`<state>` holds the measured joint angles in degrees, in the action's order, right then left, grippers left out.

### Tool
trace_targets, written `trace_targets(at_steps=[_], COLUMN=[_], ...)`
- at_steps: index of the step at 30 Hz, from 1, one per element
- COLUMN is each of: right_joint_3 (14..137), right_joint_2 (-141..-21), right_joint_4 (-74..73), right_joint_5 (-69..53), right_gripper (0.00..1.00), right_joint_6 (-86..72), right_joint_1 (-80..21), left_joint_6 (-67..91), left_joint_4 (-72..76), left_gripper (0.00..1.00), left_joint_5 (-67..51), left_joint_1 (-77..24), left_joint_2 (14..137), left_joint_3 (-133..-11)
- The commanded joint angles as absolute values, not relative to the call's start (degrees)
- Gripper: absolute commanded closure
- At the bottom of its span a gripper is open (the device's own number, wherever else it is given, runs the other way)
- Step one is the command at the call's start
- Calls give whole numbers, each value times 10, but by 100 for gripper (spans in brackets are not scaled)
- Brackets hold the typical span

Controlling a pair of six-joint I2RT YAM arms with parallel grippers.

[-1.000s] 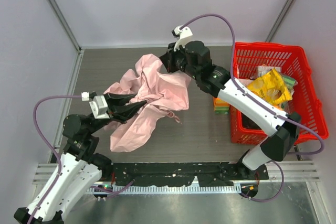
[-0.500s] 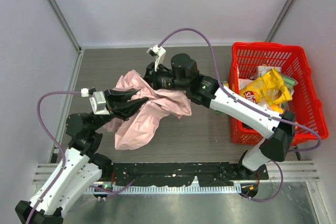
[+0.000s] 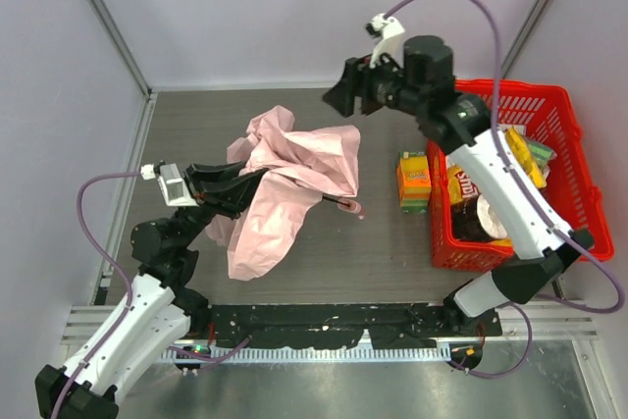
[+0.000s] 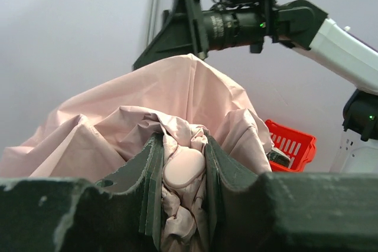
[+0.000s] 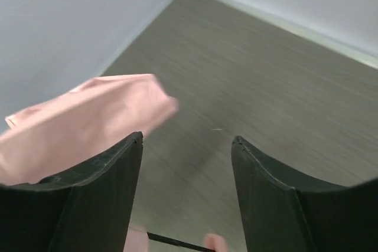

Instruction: Put away the umbrella

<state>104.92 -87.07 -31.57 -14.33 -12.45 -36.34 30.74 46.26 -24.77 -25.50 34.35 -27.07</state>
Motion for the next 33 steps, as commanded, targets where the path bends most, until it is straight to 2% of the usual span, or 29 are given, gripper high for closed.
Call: trace_targets(at_steps=[1,4,6,8,18,25,33], right_joint_3=[1057,1021,1013,1008,1005,994,983], right_joint_2=[-791,-757,-748,-750,-801,-828,-861], right_joint_4=[-372,-379,-386,-399,-381,-360,-342], right_joint_5=[-259,-411,-483,-504,-292,-259,-246], right_gripper=[32,17,14,12,9,8,8], right_joint_6=[-24,40,60,63,119,125,117], right_joint_1=[-321,-320,-320,-328,-460,-522,-531], left_joint_6=[339,340,337,332,360,377,410], left_joint_4=[535,524,513,498,496,465,475], left_gripper=[100,100,100,100,100,100,100], left_joint_5=[-198,-203,-214,-218,-242,-232,-238], left_joint_1=[-254,-254,-254,-254,-254,-254,-254], left_joint_2=[331,322,316,310,319,326,343], left_joint_3=[-261,-259,-262,-267,-286,-308,-323])
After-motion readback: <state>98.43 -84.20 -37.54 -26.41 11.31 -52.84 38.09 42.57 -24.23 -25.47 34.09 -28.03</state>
